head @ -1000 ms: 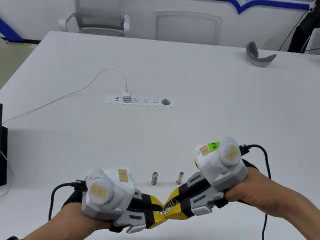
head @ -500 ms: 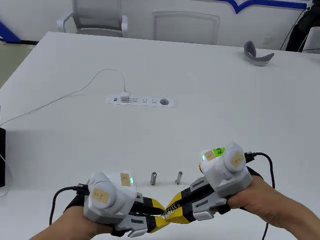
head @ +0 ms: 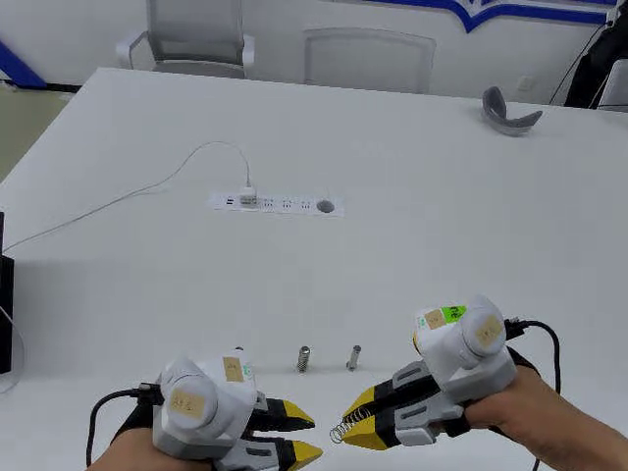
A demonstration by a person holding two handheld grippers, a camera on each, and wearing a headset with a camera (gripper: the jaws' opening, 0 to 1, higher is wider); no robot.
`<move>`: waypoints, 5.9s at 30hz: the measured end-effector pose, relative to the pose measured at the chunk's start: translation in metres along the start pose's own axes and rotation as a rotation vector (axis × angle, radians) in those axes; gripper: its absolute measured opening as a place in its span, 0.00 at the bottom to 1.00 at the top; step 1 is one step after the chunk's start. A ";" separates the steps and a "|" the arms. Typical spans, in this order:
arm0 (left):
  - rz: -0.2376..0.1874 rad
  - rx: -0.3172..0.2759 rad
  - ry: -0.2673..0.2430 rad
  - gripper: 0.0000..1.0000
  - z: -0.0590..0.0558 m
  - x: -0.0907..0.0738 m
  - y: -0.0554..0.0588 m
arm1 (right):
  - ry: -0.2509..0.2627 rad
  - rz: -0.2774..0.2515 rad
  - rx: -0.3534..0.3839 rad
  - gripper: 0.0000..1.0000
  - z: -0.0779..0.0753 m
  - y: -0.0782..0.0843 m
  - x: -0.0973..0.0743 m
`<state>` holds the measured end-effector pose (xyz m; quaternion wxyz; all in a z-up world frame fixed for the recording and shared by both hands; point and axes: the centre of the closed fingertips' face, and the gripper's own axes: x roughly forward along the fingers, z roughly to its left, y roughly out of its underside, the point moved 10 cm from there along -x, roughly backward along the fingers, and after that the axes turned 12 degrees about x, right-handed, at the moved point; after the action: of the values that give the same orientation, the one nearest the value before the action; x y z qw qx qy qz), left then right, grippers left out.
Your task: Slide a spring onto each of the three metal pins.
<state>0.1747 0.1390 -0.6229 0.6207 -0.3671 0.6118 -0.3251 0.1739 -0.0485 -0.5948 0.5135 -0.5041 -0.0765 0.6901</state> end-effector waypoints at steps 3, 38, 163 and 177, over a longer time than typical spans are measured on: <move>0.000 -0.024 -0.029 0.20 0.002 -0.003 0.005 | 0.026 0.001 0.019 0.13 -0.004 0.004 -0.002; 0.040 -0.223 -0.316 0.48 0.031 -0.038 0.052 | 0.248 0.045 0.105 0.13 -0.073 0.015 -0.002; 0.084 -0.400 -0.460 0.65 0.028 -0.083 0.090 | 0.415 0.184 0.010 0.19 -0.152 0.015 0.056; 0.072 -0.402 -0.464 0.65 0.029 -0.082 0.089 | 0.479 0.091 0.151 0.39 -0.136 0.047 0.041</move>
<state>0.1963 0.2565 -0.6563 0.6699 -0.5251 0.5183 -0.0831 0.2511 -0.0937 -0.7150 0.5215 -0.6164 0.1217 0.5772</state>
